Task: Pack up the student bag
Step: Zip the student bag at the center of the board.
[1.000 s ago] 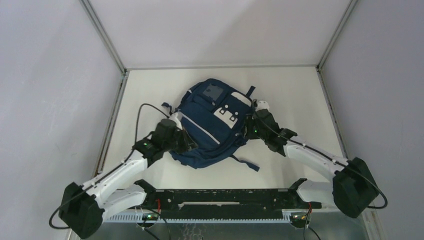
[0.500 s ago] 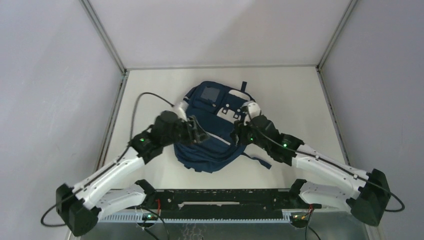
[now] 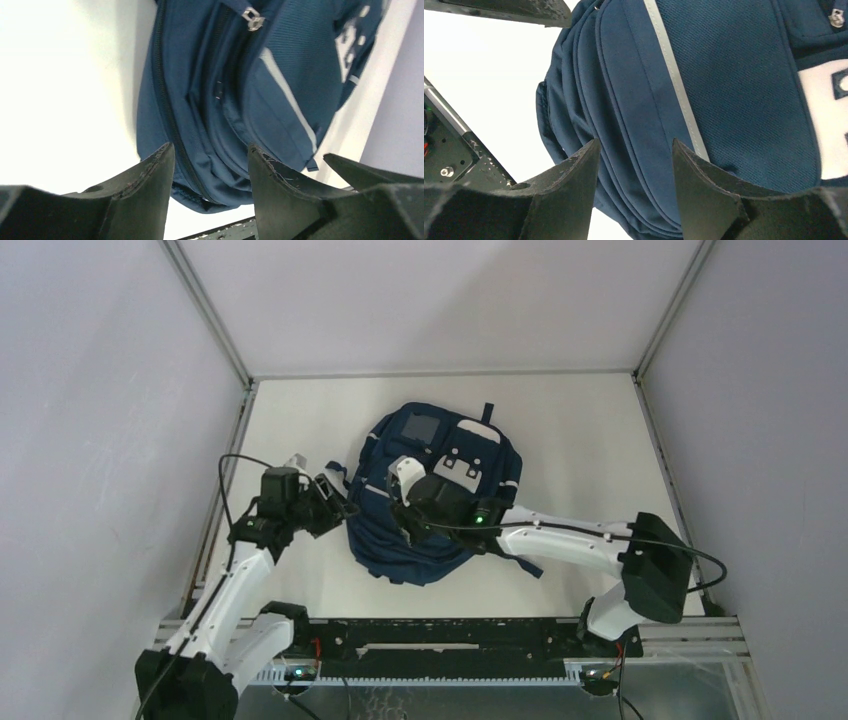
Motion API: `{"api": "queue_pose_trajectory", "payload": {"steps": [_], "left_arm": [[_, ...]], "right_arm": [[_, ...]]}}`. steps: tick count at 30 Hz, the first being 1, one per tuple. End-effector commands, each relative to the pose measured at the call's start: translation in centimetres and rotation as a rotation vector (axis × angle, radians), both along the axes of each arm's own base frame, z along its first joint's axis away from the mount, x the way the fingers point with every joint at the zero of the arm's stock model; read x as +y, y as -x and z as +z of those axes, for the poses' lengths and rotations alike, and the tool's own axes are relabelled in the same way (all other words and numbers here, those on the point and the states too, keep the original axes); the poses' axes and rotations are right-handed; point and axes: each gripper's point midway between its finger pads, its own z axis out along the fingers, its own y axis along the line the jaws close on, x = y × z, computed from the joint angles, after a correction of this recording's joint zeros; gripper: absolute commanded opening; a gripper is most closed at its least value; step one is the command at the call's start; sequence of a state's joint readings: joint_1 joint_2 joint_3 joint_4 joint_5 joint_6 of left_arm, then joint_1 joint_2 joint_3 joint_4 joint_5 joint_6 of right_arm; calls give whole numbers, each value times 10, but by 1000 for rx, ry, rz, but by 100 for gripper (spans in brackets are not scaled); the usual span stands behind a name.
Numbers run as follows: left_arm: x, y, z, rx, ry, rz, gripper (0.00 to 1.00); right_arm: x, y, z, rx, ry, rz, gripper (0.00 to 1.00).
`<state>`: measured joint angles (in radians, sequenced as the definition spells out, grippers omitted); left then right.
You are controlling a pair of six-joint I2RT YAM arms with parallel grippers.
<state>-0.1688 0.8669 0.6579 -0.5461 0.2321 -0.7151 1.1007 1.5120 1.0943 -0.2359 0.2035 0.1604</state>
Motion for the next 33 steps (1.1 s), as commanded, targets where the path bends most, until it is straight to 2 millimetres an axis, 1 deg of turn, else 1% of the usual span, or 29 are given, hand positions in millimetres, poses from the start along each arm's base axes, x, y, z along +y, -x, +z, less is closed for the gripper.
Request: {"api": "queue_pose_trajectory", "payload": {"steps": [1,3,6,8,9,10,12,13,15,16,17,19,21,22,25,28,30,31,33], "left_arm": [[0,-13,-19,12,13,-21,59],[-8,-20,-24,16,41,-55,54],[-21,-21,-36,67,75,-99,40],[-33,-17,-43,103,78,-144,34],[-42,-13,-44,108,80,-172,32],[-53,-9,-43,104,86,-202,31],[-82,2,-37,87,107,-271,30],[-99,7,-30,70,131,-314,30],[-134,23,-15,33,166,-427,32],[-144,30,-9,23,158,-475,34],[-150,33,1,2,144,-510,38],[-145,35,9,-34,98,-543,46],[-131,28,23,-111,18,-530,57],[-121,21,32,-169,-33,-518,59],[-97,2,47,-308,-208,-501,60],[-81,-12,43,-393,-379,-540,59],[-67,-24,38,-402,-500,-530,58],[-67,-25,36,-408,-529,-567,57],[-78,-22,30,-436,-551,-709,55]], "right_arm": [[16,-4,13,-24,-24,4,62],[7,-6,9,-11,-4,-38,62],[-13,-6,7,9,3,-106,62],[-33,-7,6,38,-13,-160,62],[-44,-7,7,54,-33,-187,62],[-56,-7,14,69,-73,-214,62],[-81,-11,18,108,-141,-283,62],[-93,-14,19,125,-171,-313,62],[-111,-14,25,143,-231,-339,62],[-119,-16,29,138,-248,-356,62],[-125,-16,31,133,-256,-368,62],[-134,-16,35,127,-260,-387,62],[-139,-16,37,128,-267,-398,62],[-140,-16,38,130,-270,-398,62],[-138,-16,37,140,-277,-395,62],[-133,-17,36,152,-288,-388,62],[-131,-17,36,160,-292,-382,62],[-129,-16,36,163,-294,-377,62],[-128,-16,35,168,-296,-369,62]]}}
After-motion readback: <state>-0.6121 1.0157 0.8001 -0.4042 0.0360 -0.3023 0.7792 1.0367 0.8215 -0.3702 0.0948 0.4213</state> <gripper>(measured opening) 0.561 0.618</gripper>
